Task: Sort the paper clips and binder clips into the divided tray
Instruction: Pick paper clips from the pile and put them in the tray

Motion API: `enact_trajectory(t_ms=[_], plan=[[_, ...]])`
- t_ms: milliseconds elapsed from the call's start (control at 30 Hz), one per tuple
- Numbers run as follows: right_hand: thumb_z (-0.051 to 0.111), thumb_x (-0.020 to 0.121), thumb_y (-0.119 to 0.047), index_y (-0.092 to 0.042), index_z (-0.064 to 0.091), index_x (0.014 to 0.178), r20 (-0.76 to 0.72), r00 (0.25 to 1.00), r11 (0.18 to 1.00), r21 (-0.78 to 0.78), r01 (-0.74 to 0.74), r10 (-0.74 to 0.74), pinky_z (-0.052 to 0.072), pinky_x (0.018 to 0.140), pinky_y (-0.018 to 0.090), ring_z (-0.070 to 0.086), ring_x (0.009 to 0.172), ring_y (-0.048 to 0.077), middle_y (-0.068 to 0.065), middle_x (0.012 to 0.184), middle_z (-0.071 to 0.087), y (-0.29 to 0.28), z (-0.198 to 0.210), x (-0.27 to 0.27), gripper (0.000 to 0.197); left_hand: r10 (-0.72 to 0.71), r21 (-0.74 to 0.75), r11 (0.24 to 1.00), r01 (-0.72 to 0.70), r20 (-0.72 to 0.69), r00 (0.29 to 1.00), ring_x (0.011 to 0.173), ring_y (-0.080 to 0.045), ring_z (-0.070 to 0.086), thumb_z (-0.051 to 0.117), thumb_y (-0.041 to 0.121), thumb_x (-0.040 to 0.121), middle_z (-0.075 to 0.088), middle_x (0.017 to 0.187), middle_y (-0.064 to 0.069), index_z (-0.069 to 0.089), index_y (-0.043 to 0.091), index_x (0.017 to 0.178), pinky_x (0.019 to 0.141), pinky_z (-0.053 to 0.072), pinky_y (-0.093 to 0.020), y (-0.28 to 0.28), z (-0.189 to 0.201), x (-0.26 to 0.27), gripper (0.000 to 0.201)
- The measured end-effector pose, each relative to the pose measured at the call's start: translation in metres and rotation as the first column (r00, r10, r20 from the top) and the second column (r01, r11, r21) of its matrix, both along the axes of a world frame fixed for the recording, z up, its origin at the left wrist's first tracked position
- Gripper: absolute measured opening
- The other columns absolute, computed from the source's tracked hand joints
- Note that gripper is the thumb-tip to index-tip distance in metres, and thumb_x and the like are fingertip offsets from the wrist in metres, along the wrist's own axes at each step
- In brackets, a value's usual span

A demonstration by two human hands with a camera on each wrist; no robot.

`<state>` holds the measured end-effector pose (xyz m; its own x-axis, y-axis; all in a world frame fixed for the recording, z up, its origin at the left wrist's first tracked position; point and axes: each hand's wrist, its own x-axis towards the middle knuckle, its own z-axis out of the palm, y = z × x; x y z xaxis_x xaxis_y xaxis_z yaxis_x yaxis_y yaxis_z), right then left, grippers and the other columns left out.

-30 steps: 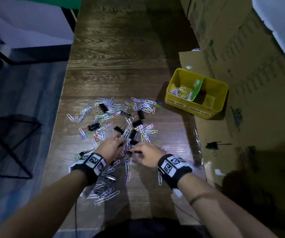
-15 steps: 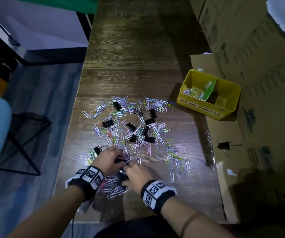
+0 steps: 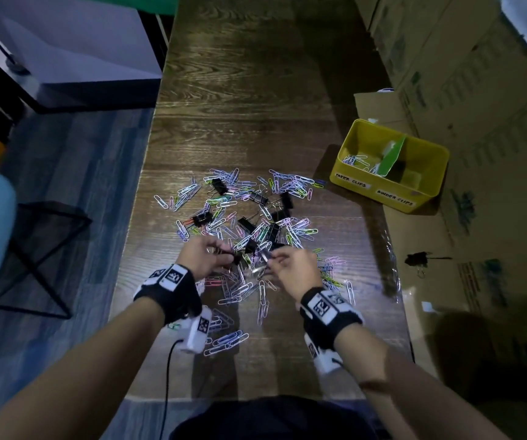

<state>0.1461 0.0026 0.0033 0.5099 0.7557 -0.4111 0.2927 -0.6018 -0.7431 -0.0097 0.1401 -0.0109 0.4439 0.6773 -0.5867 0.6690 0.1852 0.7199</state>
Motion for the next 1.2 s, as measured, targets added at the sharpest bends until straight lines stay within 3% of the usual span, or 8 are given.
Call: enact_trajectory(t_ms=[133,233,333,467,600,833,1100,1200], plan=[[0.070,0.084,-0.018,-0.013,0.066,0.113,-0.007,0.984,0.984,0.026,0.177,-0.177,0.050,0.090,0.023,0.065,0.087,0.013,0.006,0.100,0.072,0.011,-0.002,0.019,0.029,-0.020,0.132,0.991,0.019,0.005,1.000,0.070,-0.017,0.068,0.069,0.022,0.081,0.064,0.098,0.003,0.062,0.027,0.100,0.065,0.056,-0.033,0.005,0.006,-0.006,0.021],[0.067,0.086,-0.023,-0.020,0.063,0.118,0.024,0.993,0.993,0.012,0.119,-0.119,0.049,0.084,0.024,0.064,0.084,0.013,0.007,0.105,0.070,0.001,-0.003,0.026,0.033,-0.186,0.318,0.923,0.216,-0.120,0.975,0.061,-0.012,0.057,0.064,0.027,0.085,0.061,0.071,0.007,0.061,0.024,0.081,0.052,0.040,-0.018,-0.001,0.017,-0.034,0.005],[0.064,0.088,-0.024,-0.018,0.058,0.122,0.173,0.984,0.999,-0.010,0.037,-0.034,0.046,0.088,0.025,0.059,0.098,0.014,0.008,0.120,0.059,-0.024,-0.006,0.040,0.035,-0.382,0.290,0.806,0.516,-0.411,0.828,0.064,-0.008,0.054,0.066,0.042,0.081,0.059,0.070,0.008,0.057,0.029,0.075,0.054,0.038,-0.019,-0.007,0.020,-0.079,0.017],[0.060,0.085,-0.048,-0.024,0.036,0.139,0.380,0.913,0.968,-0.243,-0.059,0.151,0.038,0.102,0.041,0.038,0.126,0.025,0.010,0.134,0.037,-0.065,-0.026,0.056,0.064,-0.414,0.154,0.789,0.595,-0.583,0.699,0.093,-0.020,0.059,0.068,0.073,0.054,0.045,0.111,0.001,0.039,0.031,0.124,0.083,0.050,-0.036,-0.030,0.003,-0.113,0.087],[0.054,0.076,-0.070,-0.024,0.022,0.145,0.376,0.879,0.897,-0.427,-0.116,0.293,0.034,0.101,0.041,0.029,0.126,0.027,0.011,0.137,0.027,-0.088,-0.035,0.048,0.089,-0.443,0.153,0.783,0.602,-0.542,0.714,0.093,-0.023,0.060,0.080,0.053,0.056,0.037,0.115,-0.003,0.040,0.025,0.124,0.082,0.047,-0.030,-0.075,-0.003,-0.097,0.084],[0.069,0.072,-0.058,-0.023,0.019,0.146,0.277,0.915,0.925,-0.324,-0.198,0.293,0.031,0.108,0.035,0.027,0.126,0.024,0.008,0.132,0.024,-0.094,-0.042,0.005,0.096,-0.448,0.294,0.767,0.571,-0.392,0.804,0.092,-0.021,0.063,0.064,0.032,0.082,0.041,0.120,-0.006,0.046,0.022,0.123,0.087,0.048,-0.029,-0.119,-0.011,-0.029,0.045],[0.079,0.058,-0.058,-0.021,0.012,0.149,0.270,0.931,0.950,-0.261,-0.173,0.244,0.034,0.106,0.032,0.026,0.127,0.022,0.007,0.133,0.024,-0.099,-0.043,-0.005,0.119,-0.578,0.335,0.731,0.595,-0.161,0.800,0.096,-0.020,0.060,0.067,0.027,0.082,0.032,0.132,-0.009,0.044,0.018,0.129,0.090,0.047,-0.026,-0.124,-0.019,0.030,0.053],[0.077,0.057,-0.063,-0.021,0.013,0.148,0.343,0.899,0.940,-0.294,-0.173,0.273,0.034,0.106,0.031,0.027,0.126,0.022,0.008,0.132,0.027,-0.100,-0.044,-0.004,0.118,-0.606,0.374,0.656,0.655,-0.257,0.753,0.090,-0.016,0.061,0.068,0.027,0.080,0.028,0.137,-0.010,0.036,0.020,0.136,0.088,0.047,-0.030,-0.119,-0.019,0.028,0.065]])
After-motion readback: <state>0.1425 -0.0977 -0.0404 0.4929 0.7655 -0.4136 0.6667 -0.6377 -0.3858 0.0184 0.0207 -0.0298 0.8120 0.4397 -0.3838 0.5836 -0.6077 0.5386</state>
